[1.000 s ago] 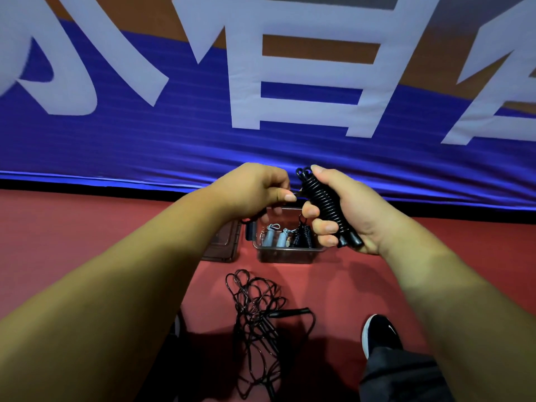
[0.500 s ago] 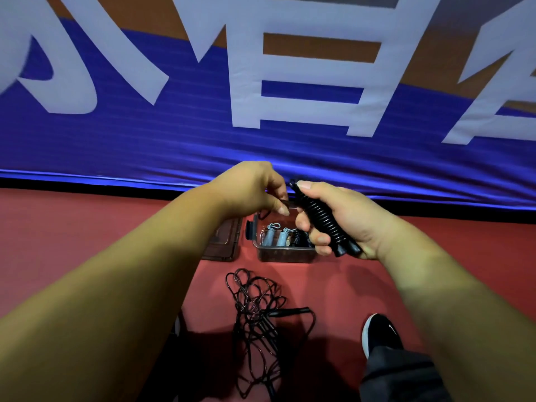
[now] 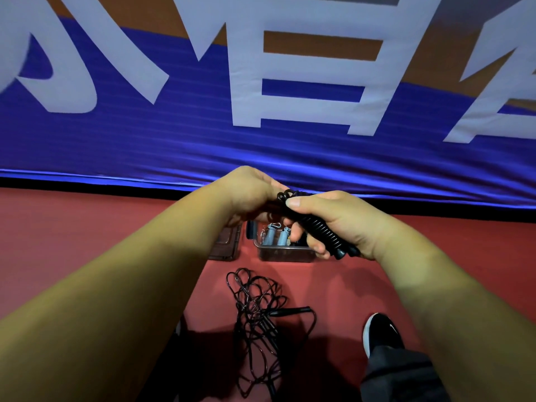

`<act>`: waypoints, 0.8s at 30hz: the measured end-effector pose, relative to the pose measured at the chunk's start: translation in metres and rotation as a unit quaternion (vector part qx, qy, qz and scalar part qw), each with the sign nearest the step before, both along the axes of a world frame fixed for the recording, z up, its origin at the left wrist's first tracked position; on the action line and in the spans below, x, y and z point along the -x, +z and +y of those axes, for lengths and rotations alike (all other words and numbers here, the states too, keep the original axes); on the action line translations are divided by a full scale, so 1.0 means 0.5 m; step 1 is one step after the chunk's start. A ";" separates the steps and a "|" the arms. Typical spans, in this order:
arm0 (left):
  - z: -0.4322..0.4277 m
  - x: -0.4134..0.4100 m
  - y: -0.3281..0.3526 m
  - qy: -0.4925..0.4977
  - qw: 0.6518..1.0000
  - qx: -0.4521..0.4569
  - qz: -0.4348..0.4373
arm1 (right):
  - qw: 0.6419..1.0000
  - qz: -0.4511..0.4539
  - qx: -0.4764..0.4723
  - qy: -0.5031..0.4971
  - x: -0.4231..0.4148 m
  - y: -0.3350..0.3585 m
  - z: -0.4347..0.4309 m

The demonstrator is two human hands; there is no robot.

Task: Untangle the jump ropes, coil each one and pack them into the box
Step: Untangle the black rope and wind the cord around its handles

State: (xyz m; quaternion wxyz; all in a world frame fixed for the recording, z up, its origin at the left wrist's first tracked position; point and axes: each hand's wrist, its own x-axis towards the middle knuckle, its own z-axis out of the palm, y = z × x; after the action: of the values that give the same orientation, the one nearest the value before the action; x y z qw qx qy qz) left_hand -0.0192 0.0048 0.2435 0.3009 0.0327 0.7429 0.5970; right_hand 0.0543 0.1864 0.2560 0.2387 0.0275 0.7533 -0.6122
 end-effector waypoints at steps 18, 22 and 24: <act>0.054 0.017 -0.017 0.259 0.929 -0.240 -0.113 | 0.984 0.063 0.025 -0.168 0.040 -0.048 -0.013; 0.053 0.021 -0.023 0.246 0.934 -0.233 -0.111 | 0.977 0.089 0.014 -0.192 0.049 -0.054 -0.013; 0.054 0.019 -0.023 0.234 0.942 -0.216 -0.107 | 0.974 0.100 -0.001 -0.201 0.051 -0.056 -0.011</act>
State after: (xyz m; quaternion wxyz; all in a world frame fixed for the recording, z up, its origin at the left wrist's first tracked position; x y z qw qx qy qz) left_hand -0.0286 0.0315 0.2321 0.2162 -0.1416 0.5460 0.7969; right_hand 0.0286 0.1808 0.2279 0.0339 0.1175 0.7530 -0.6466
